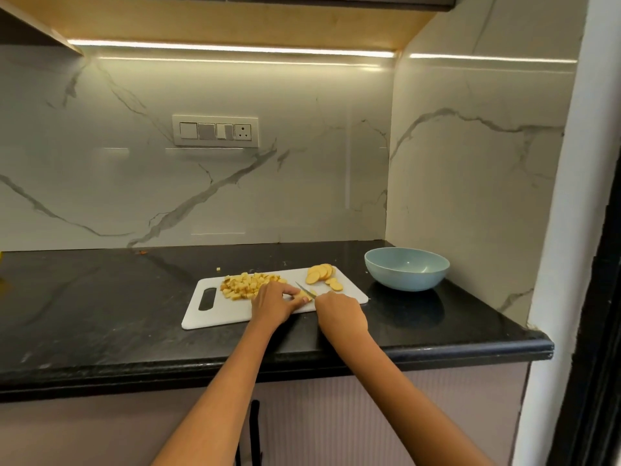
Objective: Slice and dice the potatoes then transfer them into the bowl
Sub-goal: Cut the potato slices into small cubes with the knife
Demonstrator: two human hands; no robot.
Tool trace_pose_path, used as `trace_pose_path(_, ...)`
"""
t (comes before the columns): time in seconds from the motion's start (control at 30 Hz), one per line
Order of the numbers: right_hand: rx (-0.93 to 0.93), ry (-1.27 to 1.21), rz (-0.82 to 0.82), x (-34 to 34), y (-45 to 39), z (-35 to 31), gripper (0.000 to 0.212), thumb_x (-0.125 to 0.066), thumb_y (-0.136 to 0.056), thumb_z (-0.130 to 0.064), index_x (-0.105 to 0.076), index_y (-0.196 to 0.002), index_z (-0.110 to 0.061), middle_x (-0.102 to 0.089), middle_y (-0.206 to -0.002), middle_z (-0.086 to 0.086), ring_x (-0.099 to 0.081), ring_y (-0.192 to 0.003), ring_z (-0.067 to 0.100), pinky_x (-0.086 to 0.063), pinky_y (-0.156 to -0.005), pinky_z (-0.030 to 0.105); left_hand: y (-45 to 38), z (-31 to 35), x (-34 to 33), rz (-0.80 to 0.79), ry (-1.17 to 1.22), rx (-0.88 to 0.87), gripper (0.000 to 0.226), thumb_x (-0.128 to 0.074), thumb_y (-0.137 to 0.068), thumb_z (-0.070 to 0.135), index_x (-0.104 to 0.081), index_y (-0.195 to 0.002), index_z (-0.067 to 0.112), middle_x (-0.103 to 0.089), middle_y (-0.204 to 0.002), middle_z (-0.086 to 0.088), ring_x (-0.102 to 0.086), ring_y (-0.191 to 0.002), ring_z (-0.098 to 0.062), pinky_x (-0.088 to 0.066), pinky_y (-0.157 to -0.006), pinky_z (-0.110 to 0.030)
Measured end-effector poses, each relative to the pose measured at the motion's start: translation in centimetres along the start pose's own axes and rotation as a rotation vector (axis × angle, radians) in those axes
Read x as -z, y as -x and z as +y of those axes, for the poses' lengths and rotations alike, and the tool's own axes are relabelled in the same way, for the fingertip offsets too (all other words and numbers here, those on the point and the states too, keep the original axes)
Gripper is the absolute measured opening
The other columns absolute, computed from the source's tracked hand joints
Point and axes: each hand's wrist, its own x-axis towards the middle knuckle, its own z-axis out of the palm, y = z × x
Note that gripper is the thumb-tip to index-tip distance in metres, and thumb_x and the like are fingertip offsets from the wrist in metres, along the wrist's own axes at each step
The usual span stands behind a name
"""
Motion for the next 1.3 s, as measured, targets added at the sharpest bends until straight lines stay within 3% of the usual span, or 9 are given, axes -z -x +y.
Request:
trace_pose_path(0.23,-0.127,-0.130,0.049,-0.5,0.2,0.5,0.025,-0.038,-0.099,-0.009,-0.055,-0.118,-0.006,-0.059,-0.117,0.011,-0.060,-0.102,0.023,-0.046,-0.081,0.028,0.1,0.1,0.0,0.019,0.027,0.026,0.034,-0.069,-0.081,0.031,-0.069,-0.109,0.011,-0.066,-0.115,-0.003,-0.057,-0.109,-0.020,-0.045,-0.094,-0.037)
trace_pose_path(0.43,-0.140,-0.199,-0.003,-0.8,-0.1,0.7,0.023,-0.045,-0.098,-0.017,-0.055,-0.117,-0.009,-0.060,-0.112,0.009,-0.061,-0.097,0.021,-0.046,-0.078,0.028,0.5,0.7,0.4,0.059,0.056,0.048,0.026,-0.071,-0.080,0.021,-0.071,-0.102,0.007,-0.069,-0.107,-0.007,-0.060,-0.100,-0.016,-0.041,-0.079,-0.020)
trace_pose_path(0.67,-0.110,-0.176,0.003,-0.6,0.2,0.4,0.025,-0.043,-0.098,-0.015,-0.055,-0.119,-0.009,-0.060,-0.112,0.010,-0.062,-0.096,0.021,-0.048,-0.080,0.028,0.3,0.6,0.3,0.047,0.030,0.049,0.022,-0.070,-0.081,0.022,-0.072,-0.101,0.011,-0.069,-0.107,-0.004,-0.050,-0.084,-0.008,-0.039,-0.073,-0.023)
trace_pose_path(1.1,-0.062,-0.098,0.003,0.3,0.1,-0.4,0.028,-0.037,-0.099,-0.008,-0.052,-0.122,-0.007,-0.059,-0.118,0.012,-0.059,-0.103,0.024,-0.044,-0.081,0.029,-0.1,0.2,0.2,0.043,0.045,0.010,0.019,-0.072,-0.079,0.022,-0.074,-0.095,0.011,-0.071,-0.098,-0.003,-0.053,-0.079,-0.009,-0.040,-0.069,-0.024)
trace_pose_path(1.3,-0.002,-0.041,-0.024,0.5,0.7,-0.8,0.028,-0.037,-0.099,-0.009,-0.052,-0.122,-0.007,-0.058,-0.119,0.011,-0.059,-0.104,0.024,-0.044,-0.081,0.029,0.1,0.2,0.0,0.042,0.035,0.003,0.016,-0.071,-0.080,0.020,-0.074,-0.092,0.011,-0.071,-0.100,-0.004,-0.062,-0.096,-0.018,-0.049,-0.081,-0.035)
